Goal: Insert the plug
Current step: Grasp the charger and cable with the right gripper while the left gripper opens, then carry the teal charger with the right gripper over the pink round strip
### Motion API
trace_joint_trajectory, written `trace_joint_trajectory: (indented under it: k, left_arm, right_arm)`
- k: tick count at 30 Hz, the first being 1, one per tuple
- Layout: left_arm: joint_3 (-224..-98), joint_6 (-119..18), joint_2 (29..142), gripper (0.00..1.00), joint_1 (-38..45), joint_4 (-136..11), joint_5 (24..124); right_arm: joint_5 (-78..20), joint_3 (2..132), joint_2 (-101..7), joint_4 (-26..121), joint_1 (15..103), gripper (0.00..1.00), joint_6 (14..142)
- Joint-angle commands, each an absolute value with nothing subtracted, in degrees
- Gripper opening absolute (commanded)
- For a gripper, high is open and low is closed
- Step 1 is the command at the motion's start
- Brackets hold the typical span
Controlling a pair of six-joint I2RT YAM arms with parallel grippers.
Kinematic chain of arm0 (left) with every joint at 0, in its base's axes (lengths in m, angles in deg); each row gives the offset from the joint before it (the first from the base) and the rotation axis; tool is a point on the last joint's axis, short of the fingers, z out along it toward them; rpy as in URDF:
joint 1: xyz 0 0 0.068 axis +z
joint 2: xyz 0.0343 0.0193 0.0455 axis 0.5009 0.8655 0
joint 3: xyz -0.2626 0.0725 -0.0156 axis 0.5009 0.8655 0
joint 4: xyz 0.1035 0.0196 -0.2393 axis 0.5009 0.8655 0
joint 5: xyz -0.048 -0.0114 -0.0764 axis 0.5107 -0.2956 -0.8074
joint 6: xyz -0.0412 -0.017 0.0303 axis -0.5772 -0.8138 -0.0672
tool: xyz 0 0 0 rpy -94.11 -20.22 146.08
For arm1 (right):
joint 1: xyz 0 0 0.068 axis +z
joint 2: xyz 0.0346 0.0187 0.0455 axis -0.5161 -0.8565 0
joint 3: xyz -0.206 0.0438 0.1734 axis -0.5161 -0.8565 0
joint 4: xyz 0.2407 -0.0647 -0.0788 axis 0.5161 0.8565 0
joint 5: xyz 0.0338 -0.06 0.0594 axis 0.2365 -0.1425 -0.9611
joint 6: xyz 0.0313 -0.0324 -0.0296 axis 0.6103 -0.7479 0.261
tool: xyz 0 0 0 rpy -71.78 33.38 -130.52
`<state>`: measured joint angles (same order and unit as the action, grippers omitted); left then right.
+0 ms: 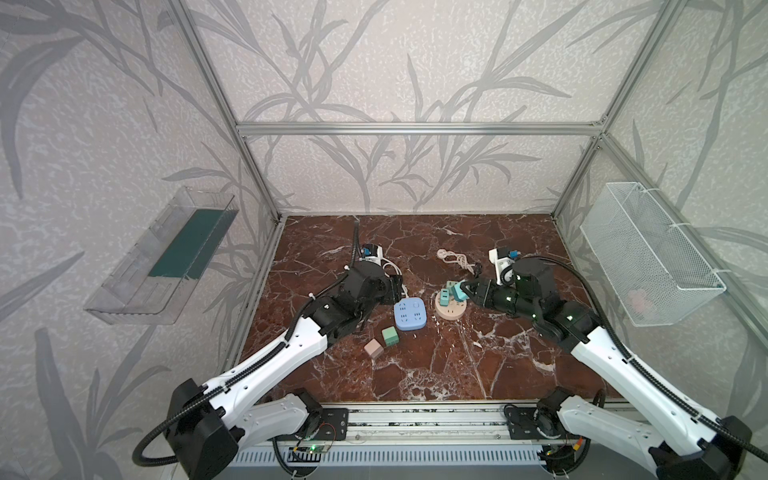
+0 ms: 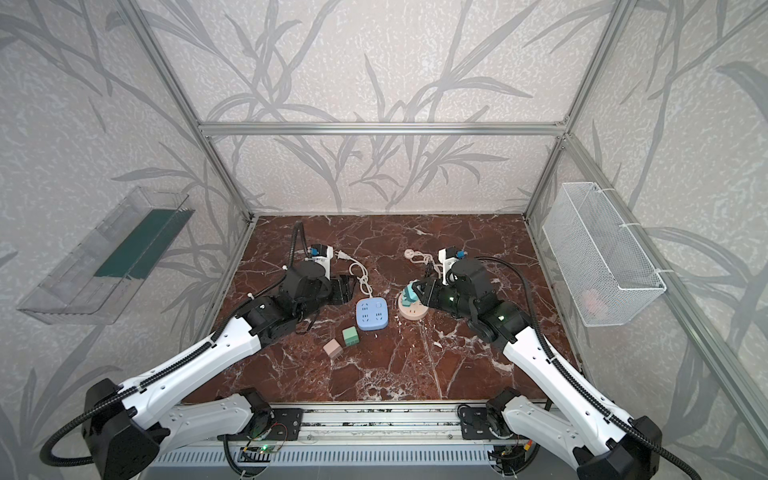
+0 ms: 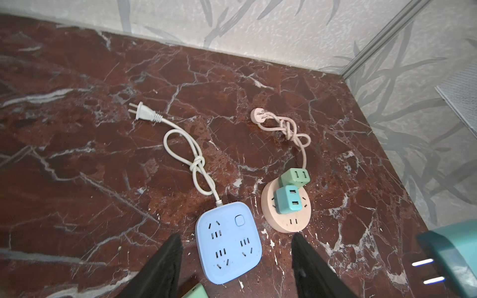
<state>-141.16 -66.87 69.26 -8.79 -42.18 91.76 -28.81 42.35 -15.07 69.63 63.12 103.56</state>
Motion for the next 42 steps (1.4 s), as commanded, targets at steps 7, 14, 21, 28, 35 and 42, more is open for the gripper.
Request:
trace_joint_trajectory:
  k: [7,14,21,28,35,42]
  left_arm:
    - [-139.7,-72.1,73.0,0.59,-8.0,-44.8,88.0]
    - [-139.1,-72.0,74.2,0.59,-8.0,-46.4,86.1]
    - [-139.0,-72.6,76.2,0.59,-8.0,-49.2,83.1]
    - [-137.7,-74.7,77.8,0.59,-7.9,-51.9,80.7]
    - [-136.6,-75.8,78.9,0.59,-7.8,-53.9,78.7]
    - [-135.6,-75.6,78.0,0.59,-7.8,-54.3,79.2]
  right_arm:
    - [-9.6,36.8,-15.3,68.6,64.2,0.00,98.8]
    - [-7.2,35.5,-18.9,65.7,65.2,0.00,97.8]
    - [-2.4,37.9,-25.2,64.9,68.1,0.00,94.7]
    - [3.4,38.6,-28.6,63.6,70.8,0.00,94.6]
    - [5.8,40.0,-33.2,62.9,71.7,0.00,95.2]
    - [6.7,41.0,-36.7,61.0,71.9,0.00,96.5]
